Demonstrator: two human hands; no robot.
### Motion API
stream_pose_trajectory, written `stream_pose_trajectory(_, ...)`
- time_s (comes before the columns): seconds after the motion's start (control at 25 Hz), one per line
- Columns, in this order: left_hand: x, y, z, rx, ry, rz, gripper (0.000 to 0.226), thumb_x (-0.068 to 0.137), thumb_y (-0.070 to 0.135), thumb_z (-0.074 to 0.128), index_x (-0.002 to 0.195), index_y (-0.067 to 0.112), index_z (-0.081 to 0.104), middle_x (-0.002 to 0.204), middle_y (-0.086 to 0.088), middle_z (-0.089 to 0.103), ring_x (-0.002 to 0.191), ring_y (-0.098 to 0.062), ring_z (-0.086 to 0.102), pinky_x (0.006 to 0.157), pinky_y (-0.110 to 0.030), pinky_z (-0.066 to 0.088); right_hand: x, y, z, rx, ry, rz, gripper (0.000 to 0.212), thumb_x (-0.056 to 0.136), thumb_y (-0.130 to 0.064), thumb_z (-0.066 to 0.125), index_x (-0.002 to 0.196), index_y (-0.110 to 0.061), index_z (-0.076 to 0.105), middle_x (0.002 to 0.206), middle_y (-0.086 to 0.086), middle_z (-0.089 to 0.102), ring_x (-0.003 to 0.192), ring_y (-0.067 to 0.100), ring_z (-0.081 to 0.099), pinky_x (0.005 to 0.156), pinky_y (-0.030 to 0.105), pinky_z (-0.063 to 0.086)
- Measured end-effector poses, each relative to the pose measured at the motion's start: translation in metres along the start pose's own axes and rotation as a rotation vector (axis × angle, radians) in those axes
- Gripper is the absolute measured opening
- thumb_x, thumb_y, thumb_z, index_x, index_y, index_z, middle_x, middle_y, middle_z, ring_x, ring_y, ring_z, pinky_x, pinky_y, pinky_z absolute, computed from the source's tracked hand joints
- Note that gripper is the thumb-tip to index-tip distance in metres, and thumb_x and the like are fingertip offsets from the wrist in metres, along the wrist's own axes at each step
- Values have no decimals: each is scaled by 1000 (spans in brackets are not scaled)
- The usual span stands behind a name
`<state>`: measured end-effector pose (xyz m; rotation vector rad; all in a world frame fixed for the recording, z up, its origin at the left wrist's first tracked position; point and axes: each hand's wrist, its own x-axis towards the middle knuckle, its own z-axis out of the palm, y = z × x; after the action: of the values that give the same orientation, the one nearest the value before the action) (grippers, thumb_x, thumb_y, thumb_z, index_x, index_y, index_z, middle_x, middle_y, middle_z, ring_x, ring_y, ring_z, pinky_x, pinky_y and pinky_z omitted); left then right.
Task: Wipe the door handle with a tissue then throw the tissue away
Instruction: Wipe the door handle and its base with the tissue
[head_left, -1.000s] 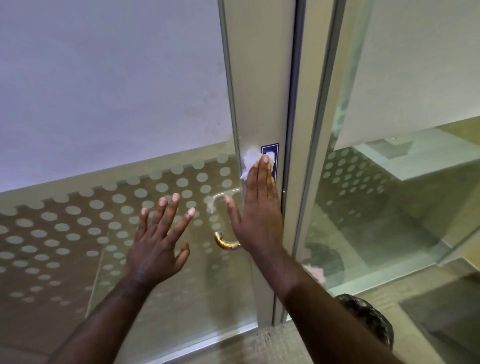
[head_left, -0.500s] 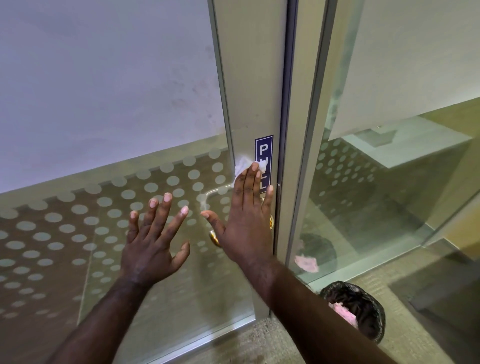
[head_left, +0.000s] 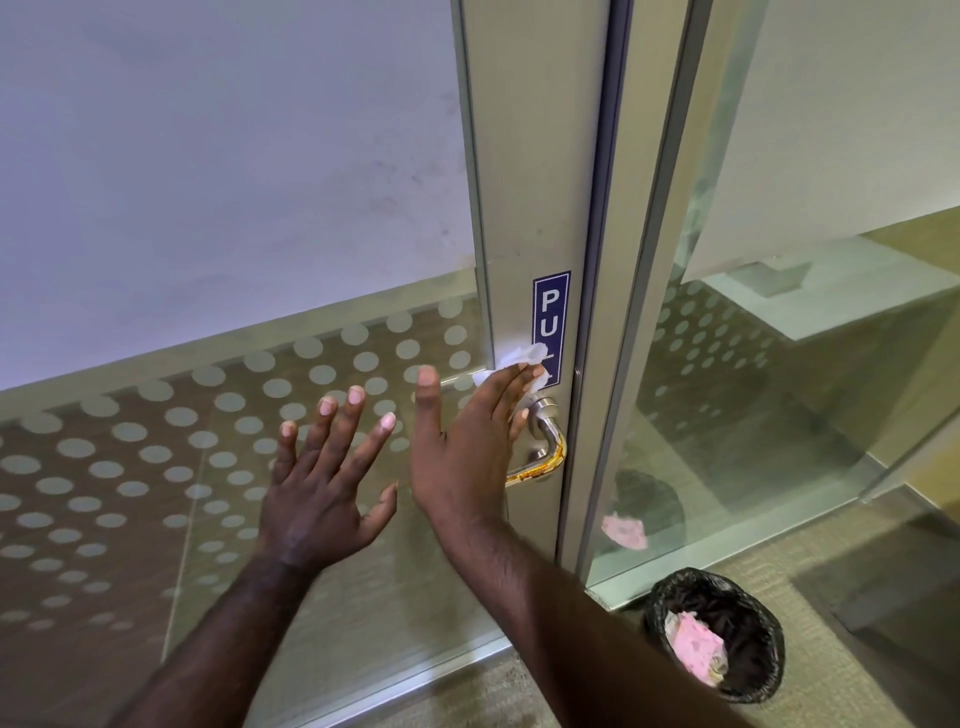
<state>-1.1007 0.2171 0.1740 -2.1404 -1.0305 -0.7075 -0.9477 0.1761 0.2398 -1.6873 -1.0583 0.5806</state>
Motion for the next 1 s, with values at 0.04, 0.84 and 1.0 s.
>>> stream_pose_trajectory(0.04, 0, 0, 0, -4, -3, -1, 91, 79, 53, 49, 156, 30, 6, 165, 0, -4, 151, -19, 0, 120, -43, -4, 2, -4, 2, 41, 22, 21, 105, 74, -83, 11, 147, -15, -21, 150, -3, -33, 138, 14, -27, 119, 46, 5)
stream_pose_trajectory(0.84, -1, 2, 5, 14, 26, -26, 87, 83, 53, 49, 157, 28, 9, 165, -1, 1, 151, -20, 1, 120, -44, -3, 21, 8, -9, -237, 141, -394, 79, 96, -53, 28, 148, -11, -13, 157, 6, -21, 145, 18, -17, 117, 30, -10)
stream_pose_trajectory(1.0, -1, 3, 1, -15, 10, -30, 88, 83, 53, 49, 157, 27, 8, 165, -1, -1, 151, -20, 2, 120, -44, -4, 5, 11, 1, -72, 83, -141, 87, 90, -66, 24, 148, -16, -18, 157, 2, -23, 142, 17, -17, 119, 46, 6)
